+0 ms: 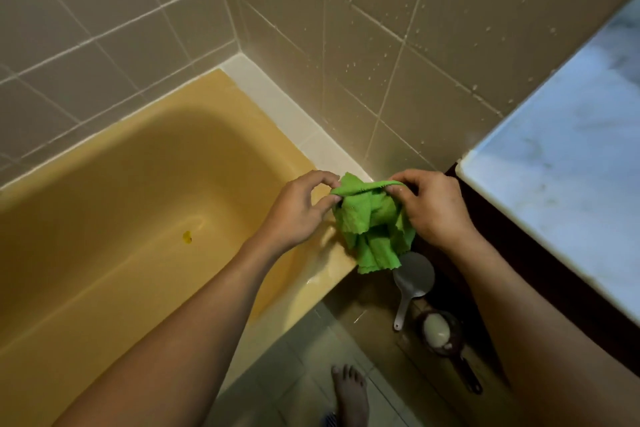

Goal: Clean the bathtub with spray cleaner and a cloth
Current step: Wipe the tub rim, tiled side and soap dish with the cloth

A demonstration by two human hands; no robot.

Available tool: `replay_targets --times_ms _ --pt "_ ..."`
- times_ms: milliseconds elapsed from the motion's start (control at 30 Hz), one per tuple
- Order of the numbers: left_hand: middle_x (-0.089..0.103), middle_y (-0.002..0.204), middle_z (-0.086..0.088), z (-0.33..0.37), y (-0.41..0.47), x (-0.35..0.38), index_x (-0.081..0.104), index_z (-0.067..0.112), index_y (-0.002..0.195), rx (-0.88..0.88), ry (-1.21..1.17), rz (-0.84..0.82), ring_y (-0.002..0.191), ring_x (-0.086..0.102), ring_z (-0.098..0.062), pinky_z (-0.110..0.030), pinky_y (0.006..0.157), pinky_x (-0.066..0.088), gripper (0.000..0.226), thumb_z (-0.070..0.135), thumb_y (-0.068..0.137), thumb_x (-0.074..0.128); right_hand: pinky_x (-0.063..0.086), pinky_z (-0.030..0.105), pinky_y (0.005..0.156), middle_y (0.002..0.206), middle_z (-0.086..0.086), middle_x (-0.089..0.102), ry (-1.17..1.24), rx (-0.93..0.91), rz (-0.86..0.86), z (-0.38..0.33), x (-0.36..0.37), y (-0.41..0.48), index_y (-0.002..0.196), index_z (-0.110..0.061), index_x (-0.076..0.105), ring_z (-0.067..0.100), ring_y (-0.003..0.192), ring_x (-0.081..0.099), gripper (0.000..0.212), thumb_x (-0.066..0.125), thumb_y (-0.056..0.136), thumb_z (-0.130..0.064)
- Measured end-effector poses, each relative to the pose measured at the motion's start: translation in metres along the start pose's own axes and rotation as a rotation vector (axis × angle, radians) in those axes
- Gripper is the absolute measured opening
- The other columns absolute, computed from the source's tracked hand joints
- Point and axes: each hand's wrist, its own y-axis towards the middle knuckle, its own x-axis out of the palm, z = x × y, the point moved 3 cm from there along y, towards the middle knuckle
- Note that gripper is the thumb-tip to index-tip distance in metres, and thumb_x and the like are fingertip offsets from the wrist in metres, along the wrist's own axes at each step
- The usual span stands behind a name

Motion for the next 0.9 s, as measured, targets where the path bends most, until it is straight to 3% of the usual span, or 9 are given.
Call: replay_targets --times_ms 100,267,367,467,533,633,733,800,900 --pt "0.071 0.108 0.012 0.024 -0.018 -0.028 0.075 0.024 0.106 0.087 0.069 0.196 0.105 0.064 -0.006 -0.032 0.096 0.051 0.014 0.018 0.098 0.065 0.041 0.019 0.076 0.085 -0.01 0.07 0.002 -0.096 0.005 -0.032 -0.009 -0.01 0.102 -0.021 0.078 0.009 0.083 0.063 0.016 0.062 0.101 -0.022" --pt "0.07 0.104 0.007 0.061 -0.041 -0.059 0.069 0.019 0.111 -0.011 -0.09 0.308 0.1 0.065 -0.01 -0.043 0.089 0.055 0.02 0.018 0.105 0.05 0.055 0.044 0.084 0.095 -0.003 0.067 0.163 -0.006 -0.082 -0.07 -0.012 -0.019 0.105 -0.026 0.063 0.017 0.089 0.065 0.01 0.059 0.102 -0.035" --pt "0.054 0.111 0.011 0.082 -0.061 -0.088 0.058 0.021 0.124 0.048 0.093 0.159 0.1 0.051 0.003 -0.034 0.088 0.047 0.022 0.032 0.106 0.053 0.052 0.035 0.087 0.117 -0.005 0.059 0.043 -0.107 -0.295 -0.095 -0.023 -0.028 0.125 -0.028 0.045 0.015 0.103 0.061 0.054 0.08 0.085 -0.041" --pt "0.042 0.123 0.002 0.102 -0.083 -0.119 0.039 0.023 0.142 0.163 0.614 -0.085 0.105 0.046 -0.013 -0.033 0.089 0.045 0.074 0.064 0.087 0.068 0.044 0.03 0.092 0.124 -0.001 0.044 -0.36 -0.383 -0.338 -0.114 -0.032 -0.041 0.136 -0.02 0.037 0.017 0.112 0.05 0.08 0.088 0.074 -0.017" --pt "0.042 0.119 -0.007 0.112 -0.096 -0.134 0.033 0.018 0.142 0.33 0.937 -0.097 0.095 0.046 -0.02 -0.037 0.081 0.049 0.077 0.044 0.085 0.078 0.049 0.035 0.088 0.124 0.002 0.041 -0.486 -0.484 -0.298 -0.122 -0.033 -0.049 0.138 -0.019 0.035 0.018 0.105 0.048 0.076 0.076 0.077 -0.001" --pt "0.043 0.115 -0.014 0.12 -0.109 -0.157 0.034 0.013 0.133 0.39 0.899 -0.045 0.085 0.041 -0.021 -0.039 0.069 0.043 0.059 0.004 0.085 0.067 0.043 0.032 0.075 0.114 0.001 0.047 -0.368 -0.396 -0.224 -0.131 -0.041 -0.058 0.126 -0.019 0.043 0.018 0.094 0.05 0.045 0.057 0.089 0.003" --pt "0.042 0.117 -0.001 0.114 -0.115 -0.185 0.049 0.019 0.12 0.204 0.645 -0.068 0.092 0.042 -0.013 -0.03 0.08 0.037 0.033 0.006 0.092 0.062 0.044 0.035 0.071 0.091 0.0 0.061 -0.208 -0.353 -0.069 -0.127 -0.05 -0.052 0.097 -0.018 0.059 0.025 0.085 0.059 0.027 0.059 0.085 0.006" --pt "0.047 0.111 0.003 0.107 -0.116 -0.197 0.058 0.025 0.108 0.153 0.572 -0.072 0.098 0.047 -0.012 -0.03 0.086 0.039 0.02 0.01 0.095 0.064 0.052 0.037 0.079 0.089 -0.002 0.069 -0.118 -0.251 -0.062 -0.12 -0.05 -0.048 0.092 -0.021 0.067 0.023 0.088 0.066 0.026 0.066 0.086 0.004" --pt "0.057 0.11 -0.001 0.098 -0.117 -0.206 0.069 0.017 0.106 0.09 0.447 0.034 0.103 0.055 -0.017 -0.032 0.09 0.045 0.015 0.007 0.099 0.061 0.058 0.037 0.085 0.09 0.0 0.074 0.106 -0.104 -0.136 -0.116 -0.047 -0.049 0.093 -0.023 0.074 0.02 0.089 0.071 0.022 0.066 0.095 -0.003"
